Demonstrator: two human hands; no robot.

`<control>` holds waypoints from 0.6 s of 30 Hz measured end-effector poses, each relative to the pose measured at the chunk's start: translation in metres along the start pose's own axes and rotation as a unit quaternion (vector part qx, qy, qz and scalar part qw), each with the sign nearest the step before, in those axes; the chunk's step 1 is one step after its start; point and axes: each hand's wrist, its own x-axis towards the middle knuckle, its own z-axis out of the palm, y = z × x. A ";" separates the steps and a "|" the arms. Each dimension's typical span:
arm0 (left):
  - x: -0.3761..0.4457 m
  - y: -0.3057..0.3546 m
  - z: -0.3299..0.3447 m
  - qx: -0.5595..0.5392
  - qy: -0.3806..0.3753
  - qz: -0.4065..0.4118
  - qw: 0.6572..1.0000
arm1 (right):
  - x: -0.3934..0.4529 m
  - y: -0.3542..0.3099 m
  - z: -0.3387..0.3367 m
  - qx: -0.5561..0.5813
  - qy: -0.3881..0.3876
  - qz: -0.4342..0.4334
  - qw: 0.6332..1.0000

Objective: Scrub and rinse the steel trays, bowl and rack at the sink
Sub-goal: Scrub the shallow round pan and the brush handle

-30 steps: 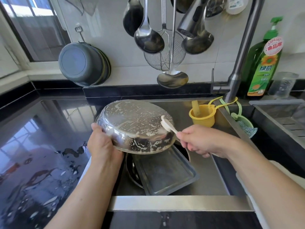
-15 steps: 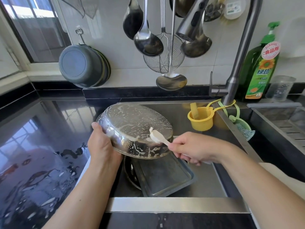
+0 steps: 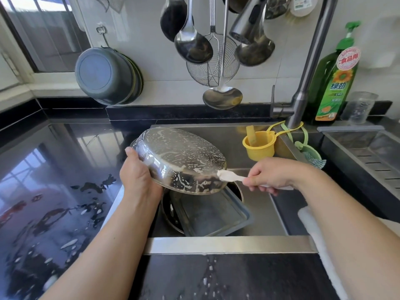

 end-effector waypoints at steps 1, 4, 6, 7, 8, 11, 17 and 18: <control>0.001 -0.001 0.000 -0.004 -0.006 -0.008 1.000 | 0.000 0.005 -0.003 -0.020 0.009 0.024 0.999; -0.003 -0.002 0.003 0.008 -0.021 -0.023 0.999 | 0.003 0.008 -0.009 -0.046 0.051 0.070 0.995; -0.002 -0.005 0.004 0.020 -0.033 -0.032 0.999 | 0.005 0.007 -0.015 -0.054 0.089 0.088 0.991; 0.001 -0.008 0.004 0.036 -0.037 -0.033 0.998 | 0.005 0.008 -0.018 -0.065 0.106 0.102 0.987; 0.004 -0.011 0.002 0.059 -0.042 -0.036 0.997 | 0.006 0.011 -0.021 -0.075 0.124 0.113 0.983; 0.015 -0.021 -0.004 0.138 -0.043 -0.077 0.986 | 0.011 0.019 -0.022 -0.069 0.153 0.121 0.978; 0.028 -0.031 -0.013 0.243 0.003 -0.133 0.961 | 0.021 0.009 -0.013 -0.045 0.195 0.091 0.975; 0.031 -0.032 -0.017 0.256 0.011 -0.129 0.958 | 0.023 0.009 -0.013 -0.039 0.207 0.087 0.974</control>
